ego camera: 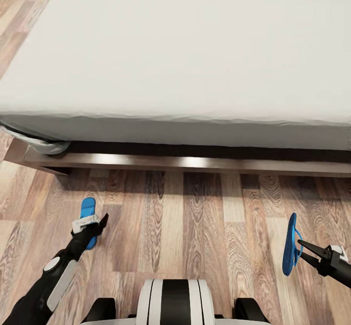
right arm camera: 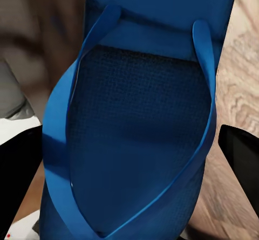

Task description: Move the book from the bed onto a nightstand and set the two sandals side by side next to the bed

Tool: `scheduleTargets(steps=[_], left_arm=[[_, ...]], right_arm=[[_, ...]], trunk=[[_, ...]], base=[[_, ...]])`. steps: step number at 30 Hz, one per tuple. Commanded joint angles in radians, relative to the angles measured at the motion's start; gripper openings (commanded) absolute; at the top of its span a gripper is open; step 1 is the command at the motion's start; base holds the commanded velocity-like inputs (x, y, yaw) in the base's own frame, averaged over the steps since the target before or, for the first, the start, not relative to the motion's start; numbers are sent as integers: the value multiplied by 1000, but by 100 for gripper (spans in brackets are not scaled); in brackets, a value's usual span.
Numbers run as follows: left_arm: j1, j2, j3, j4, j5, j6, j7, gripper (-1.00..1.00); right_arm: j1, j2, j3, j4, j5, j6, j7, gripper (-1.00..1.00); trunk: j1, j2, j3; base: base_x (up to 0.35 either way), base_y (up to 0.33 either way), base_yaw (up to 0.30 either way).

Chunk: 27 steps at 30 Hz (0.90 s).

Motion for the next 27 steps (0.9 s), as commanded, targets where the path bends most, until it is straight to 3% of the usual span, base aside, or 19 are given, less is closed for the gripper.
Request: scheduleTargets(steps=[1,4,7,9,10,12,15,18,19,22,26,27], left_arm=[[0,14,9,0,56,21,-56,100],[0,54,44,3,183,98,-186,100],[4,70,76,30,251,145,-305,100],[12,77,121,66,267,157,-376,100],[15,90,160,97,272,162,-425,100],[17,103,192,129,275,166,-493,100],[18,109,206,153,275,168,-558,100],[18,110,209,160,276,169,-576,100],[19,110,210,169,276,169,-581,100],[18,108,209,175,276,170,-583,100],[19,105,207,177,276,170,-585,100],[18,105,207,177,276,170,-585,100]], right_arm=[[0,1,0,0,0,10,3,-100],[0,2,1,1,2,9,3,-100],[0,3,1,2,3,9,3,-100],[0,4,1,2,3,8,3,-100],[0,4,2,3,3,2,3,-100],[0,4,3,5,3,-10,3,-100],[0,5,4,7,4,-19,3,-100],[0,5,5,7,5,-29,-34,-100],[0,5,5,5,5,-57,-105,-100],[0,5,7,1,6,-90,-218,-100],[0,5,8,-34,9,-108,-480,-100],[0,6,9,-60,9,-109,-582,-100]], trunk=[[-1,0,4],[-2,1,15],[-3,2,27],[-4,2,34],[-5,2,38],[-5,3,46],[-7,3,58],[-8,4,69],[-9,4,73],[-9,5,77],[-9,5,77],[-9,5,77]], base=[[0,0,0],[0,0,0],[0,0,0],[0,0,0],[0,0,0],[0,0,0],[0,0,0],[0,0,0],[0,0,0],[0,0,0],[0,0,0],[0,0,0]])
